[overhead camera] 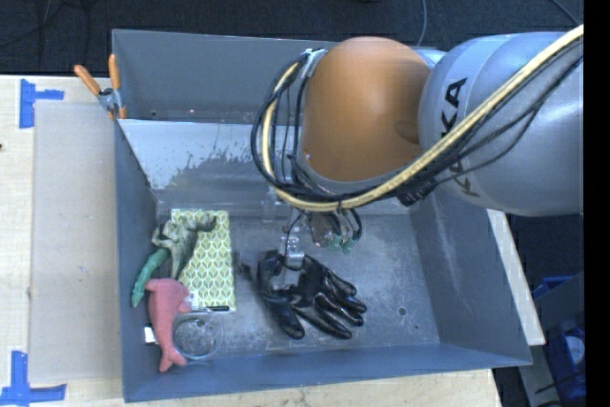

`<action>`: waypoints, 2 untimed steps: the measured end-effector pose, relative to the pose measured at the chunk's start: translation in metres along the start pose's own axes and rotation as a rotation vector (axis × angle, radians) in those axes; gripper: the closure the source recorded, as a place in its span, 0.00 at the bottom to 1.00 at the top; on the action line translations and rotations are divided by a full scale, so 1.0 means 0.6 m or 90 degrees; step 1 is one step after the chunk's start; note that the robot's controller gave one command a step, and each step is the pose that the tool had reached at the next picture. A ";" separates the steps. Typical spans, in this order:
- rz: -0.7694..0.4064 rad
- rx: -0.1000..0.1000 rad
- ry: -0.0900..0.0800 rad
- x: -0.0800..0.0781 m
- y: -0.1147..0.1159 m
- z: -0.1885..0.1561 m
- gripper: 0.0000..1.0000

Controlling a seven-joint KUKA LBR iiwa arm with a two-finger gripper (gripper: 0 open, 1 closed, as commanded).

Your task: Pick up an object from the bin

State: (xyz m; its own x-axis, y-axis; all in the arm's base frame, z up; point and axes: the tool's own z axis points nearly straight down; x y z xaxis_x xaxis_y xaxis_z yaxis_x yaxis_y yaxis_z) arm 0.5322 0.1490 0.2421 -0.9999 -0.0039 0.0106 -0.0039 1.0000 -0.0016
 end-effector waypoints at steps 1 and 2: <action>0.003 -0.001 -0.005 -0.002 -0.002 -0.008 0.00; 0.065 -0.001 -0.005 -0.005 -0.025 0.088 0.00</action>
Offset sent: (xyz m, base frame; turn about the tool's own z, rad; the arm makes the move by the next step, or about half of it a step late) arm 0.0039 -0.0457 -0.1721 0.3054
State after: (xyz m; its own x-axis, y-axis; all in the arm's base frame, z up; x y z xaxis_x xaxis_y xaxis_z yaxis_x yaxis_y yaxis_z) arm 0.5347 0.1340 0.1893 -0.9952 0.0975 0.0031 0.0975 0.9952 -0.0007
